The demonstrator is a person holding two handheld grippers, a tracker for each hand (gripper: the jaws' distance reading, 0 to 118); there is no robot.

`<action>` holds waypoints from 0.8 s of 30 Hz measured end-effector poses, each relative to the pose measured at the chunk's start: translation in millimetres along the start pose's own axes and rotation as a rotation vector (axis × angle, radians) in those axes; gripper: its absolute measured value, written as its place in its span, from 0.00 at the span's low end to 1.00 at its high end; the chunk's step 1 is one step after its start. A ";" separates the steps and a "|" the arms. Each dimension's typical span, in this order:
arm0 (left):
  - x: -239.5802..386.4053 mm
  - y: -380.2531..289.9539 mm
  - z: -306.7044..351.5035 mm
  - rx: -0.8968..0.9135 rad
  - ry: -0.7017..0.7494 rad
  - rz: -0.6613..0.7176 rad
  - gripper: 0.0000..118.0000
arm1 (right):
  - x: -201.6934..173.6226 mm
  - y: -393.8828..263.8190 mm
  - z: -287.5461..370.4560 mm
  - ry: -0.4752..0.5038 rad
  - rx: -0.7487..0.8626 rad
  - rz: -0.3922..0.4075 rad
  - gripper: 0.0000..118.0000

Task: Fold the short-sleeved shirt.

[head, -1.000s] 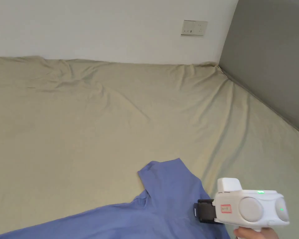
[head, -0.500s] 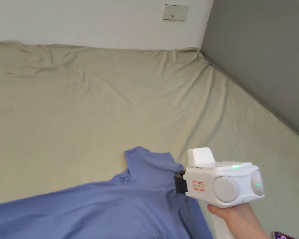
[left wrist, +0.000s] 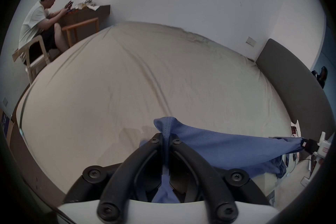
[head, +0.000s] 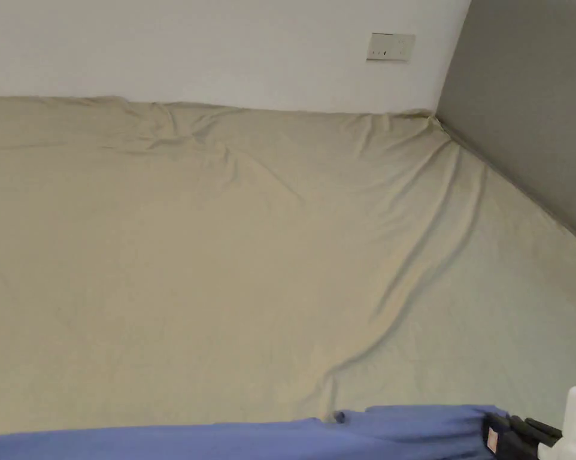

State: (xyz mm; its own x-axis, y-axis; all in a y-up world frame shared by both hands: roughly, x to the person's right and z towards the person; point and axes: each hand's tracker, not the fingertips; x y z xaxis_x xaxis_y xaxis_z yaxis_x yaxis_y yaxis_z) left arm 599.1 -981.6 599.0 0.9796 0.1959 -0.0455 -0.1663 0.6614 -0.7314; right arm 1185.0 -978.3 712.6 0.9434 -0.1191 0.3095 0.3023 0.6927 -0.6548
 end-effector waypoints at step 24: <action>-45.6 -97.2 3.1 -0.069 -0.015 0.398 0.81 | 11.5 -65.4 -12.1 -0.109 -0.086 -0.047 0.46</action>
State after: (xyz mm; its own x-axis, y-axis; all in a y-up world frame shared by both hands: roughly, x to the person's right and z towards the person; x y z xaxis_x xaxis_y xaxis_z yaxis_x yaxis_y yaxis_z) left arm 570.3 -1052.5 674.4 0.8385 0.4373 -0.3251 -0.5236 0.4815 -0.7028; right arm 1177.7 -1033.6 750.7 0.9091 -0.0688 0.4108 0.3605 0.6242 -0.6931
